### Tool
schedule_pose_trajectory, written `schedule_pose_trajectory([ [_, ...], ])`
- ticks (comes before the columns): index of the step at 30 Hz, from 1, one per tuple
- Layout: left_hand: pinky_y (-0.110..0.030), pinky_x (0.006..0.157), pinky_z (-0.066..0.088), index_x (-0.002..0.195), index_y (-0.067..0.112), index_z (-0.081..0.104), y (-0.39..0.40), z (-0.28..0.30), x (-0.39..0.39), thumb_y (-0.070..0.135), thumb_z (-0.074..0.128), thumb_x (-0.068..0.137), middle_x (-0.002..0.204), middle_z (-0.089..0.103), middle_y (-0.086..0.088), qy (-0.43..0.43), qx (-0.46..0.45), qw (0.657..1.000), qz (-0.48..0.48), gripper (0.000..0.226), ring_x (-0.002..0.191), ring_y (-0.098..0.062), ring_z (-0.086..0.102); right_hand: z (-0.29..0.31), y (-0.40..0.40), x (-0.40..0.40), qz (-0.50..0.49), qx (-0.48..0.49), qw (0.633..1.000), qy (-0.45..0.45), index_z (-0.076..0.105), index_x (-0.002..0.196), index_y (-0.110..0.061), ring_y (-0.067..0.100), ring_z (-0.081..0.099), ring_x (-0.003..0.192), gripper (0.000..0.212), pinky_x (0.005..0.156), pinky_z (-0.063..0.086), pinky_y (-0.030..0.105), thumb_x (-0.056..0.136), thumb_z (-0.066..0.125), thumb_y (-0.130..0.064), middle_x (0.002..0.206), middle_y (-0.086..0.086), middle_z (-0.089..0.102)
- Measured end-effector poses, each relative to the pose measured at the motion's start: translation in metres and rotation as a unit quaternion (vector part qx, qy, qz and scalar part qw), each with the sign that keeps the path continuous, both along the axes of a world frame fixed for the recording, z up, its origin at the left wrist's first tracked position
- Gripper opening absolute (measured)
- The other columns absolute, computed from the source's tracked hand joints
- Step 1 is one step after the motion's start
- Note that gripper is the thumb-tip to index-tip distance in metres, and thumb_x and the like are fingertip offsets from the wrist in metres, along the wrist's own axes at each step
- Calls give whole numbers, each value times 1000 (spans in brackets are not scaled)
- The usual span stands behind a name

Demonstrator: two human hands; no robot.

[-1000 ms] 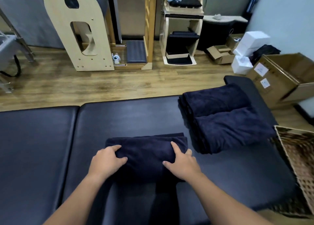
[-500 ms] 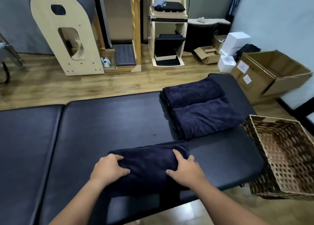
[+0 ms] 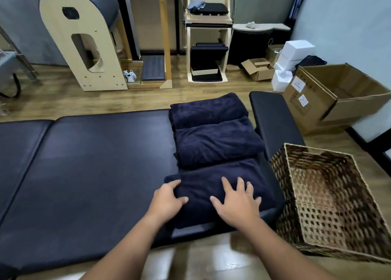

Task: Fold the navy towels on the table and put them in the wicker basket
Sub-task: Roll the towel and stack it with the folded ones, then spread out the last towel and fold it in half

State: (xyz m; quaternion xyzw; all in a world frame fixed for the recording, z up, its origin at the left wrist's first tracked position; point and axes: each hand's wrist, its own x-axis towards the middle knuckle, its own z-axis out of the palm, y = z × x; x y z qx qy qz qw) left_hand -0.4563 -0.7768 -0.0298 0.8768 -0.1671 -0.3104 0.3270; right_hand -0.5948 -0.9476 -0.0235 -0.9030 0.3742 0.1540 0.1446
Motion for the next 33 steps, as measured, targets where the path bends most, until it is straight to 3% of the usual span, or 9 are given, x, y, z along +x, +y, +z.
schedule_pose_trajectory([
  [7, -34, 118, 33, 159, 27, 27, -68, -4, -22, 28, 63, 99, 154, 45, -4, 11, -26, 1000, -9, 71, 143, -24, 40, -2, -74, -17, 9, 67, 998, 2, 8, 157, -47, 32, -14, 154, 85, 114, 6, 74, 87, 45, -79, 169, 2, -10],
  [12, -43, 116, 33, 161, 36, 12, -49, -8, -28, 48, 42, 105, 157, 38, -5, -9, 53, 997, -61, 64, 143, -30, 37, -10, -72, -20, 40, 66, 997, 17, 3, 158, -45, 35, -18, 152, 83, 113, 3, 75, 90, 40, -77, 168, 4, -13],
  [15, -36, 116, 33, 160, 29, 23, -27, -2, -39, 39, 48, 105, 159, 37, 0, -46, 40, 996, -57, 61, 143, -24, 38, -12, -58, -19, 31, 33, 999, 18, 5, 158, -42, 38, -15, 153, 74, 112, 4, 76, 96, 34, -70, 169, 7, -9],
  [18, -30, 109, 38, 147, 19, 50, 5, 2, -59, 35, 56, 102, 147, 55, -1, -46, 31, 997, -47, 49, 134, -21, 50, -11, -32, -19, 52, 23, 998, 3, 6, 159, -40, 41, -11, 152, 62, 112, 8, 76, 103, 23, -60, 169, 10, -5],
  [23, -23, 100, 41, 133, 12, 64, 91, -5, -110, 40, 59, 99, 131, 68, -2, 18, 31, 996, 77, 43, 124, -17, 60, -9, 34, -36, 160, 23, 987, -9, 8, 161, -31, 40, -11, 152, 70, 117, 15, 67, 101, 30, -62, 168, 9, -7],
  [25, -24, 98, 43, 129, 12, 67, 133, -15, -139, 43, 58, 99, 127, 70, -3, 50, 33, 990, 130, 44, 121, -16, 62, -11, 63, -46, 201, 56, 977, -43, 24, 158, -33, 35, -4, 154, 63, 119, 19, 59, 102, 36, -58, 169, 8, 0],
  [28, -32, 92, 50, 101, 15, 74, 193, -28, -185, 51, 58, 96, 102, 74, 0, 96, 12, 977, 191, 39, 103, -17, 69, -18, 102, -57, 283, 119, 949, -69, 46, 149, -25, 24, 36, 144, 55, 116, 34, 39, 100, 51, -49, 157, 4, 40],
  [30, -40, 91, 51, 88, 24, 66, 231, -35, -216, 68, 55, 81, 86, 65, 4, 119, -6, 965, 235, 47, 83, -14, 65, -21, 133, -63, 321, 187, 928, -13, 54, 144, -22, 18, 51, 134, 54, 110, 39, 29, 97, 57, -49, 147, -2, 54],
  [33, -36, 87, 49, 88, 27, 65, 278, -56, -257, 83, 56, 68, 86, 64, 11, 152, -43, 941, 300, 60, 77, -7, 59, -23, 185, -68, 352, 258, 894, 104, 61, 137, -24, 14, 56, 127, 58, 106, 41, 26, 91, 59, -59, 139, -5, 60],
])
